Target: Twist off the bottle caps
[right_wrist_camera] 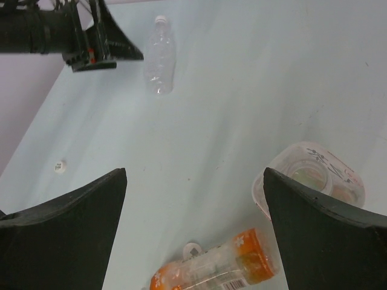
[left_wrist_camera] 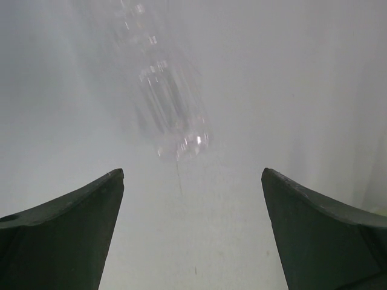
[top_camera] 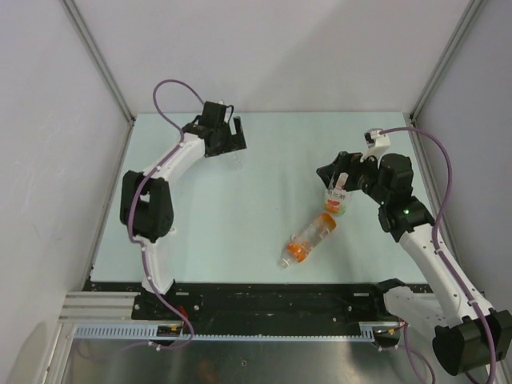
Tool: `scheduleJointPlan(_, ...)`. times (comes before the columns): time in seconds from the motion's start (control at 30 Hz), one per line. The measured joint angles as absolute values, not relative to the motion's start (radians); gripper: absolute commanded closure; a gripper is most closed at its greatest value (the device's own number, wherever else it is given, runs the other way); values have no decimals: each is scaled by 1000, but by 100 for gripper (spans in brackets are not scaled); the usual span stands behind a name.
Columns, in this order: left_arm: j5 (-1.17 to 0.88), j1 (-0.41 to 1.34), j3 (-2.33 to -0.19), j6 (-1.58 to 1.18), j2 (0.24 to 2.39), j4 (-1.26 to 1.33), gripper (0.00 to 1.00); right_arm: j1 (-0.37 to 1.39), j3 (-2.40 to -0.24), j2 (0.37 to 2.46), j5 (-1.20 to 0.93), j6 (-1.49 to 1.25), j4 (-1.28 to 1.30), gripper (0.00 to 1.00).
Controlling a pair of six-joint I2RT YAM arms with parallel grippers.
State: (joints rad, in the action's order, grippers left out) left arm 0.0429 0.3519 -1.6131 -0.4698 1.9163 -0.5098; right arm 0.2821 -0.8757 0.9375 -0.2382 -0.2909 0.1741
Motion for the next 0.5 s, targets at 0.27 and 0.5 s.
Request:
scheduleJointPlan(0.27, 82, 298, -2006, -447, 2205, -608, 1, 276, -879, 974, -251, -286, 174, 1)
scheduleJointPlan(0.5, 119, 297, -2251, -434, 2403, -692, 3, 269, -889, 1001, -251, -278, 172, 1)
